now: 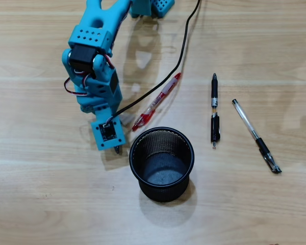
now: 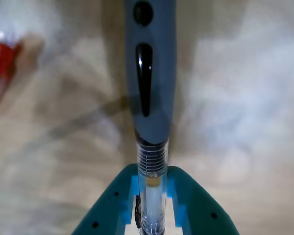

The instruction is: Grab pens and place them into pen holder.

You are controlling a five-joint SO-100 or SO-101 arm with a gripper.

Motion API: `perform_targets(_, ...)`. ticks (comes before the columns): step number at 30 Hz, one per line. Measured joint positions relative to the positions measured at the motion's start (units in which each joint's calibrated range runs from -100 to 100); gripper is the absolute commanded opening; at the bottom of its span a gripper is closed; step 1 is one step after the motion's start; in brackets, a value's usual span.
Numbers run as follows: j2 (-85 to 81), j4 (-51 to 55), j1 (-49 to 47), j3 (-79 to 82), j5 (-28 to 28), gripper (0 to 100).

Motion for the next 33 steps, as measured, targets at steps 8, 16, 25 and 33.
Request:
perform_targets(8,-12.47,1.56,2.8,0.0,0.05,2)
perform_targets(16,-26.21,1.56,2.17,0.0,0.05,2)
perform_targets(25,-35.03,-3.98,-3.88,0.0,-3.48,2)
perform_targets(33,-36.22,-21.11,-13.62,0.0,-8.57,2)
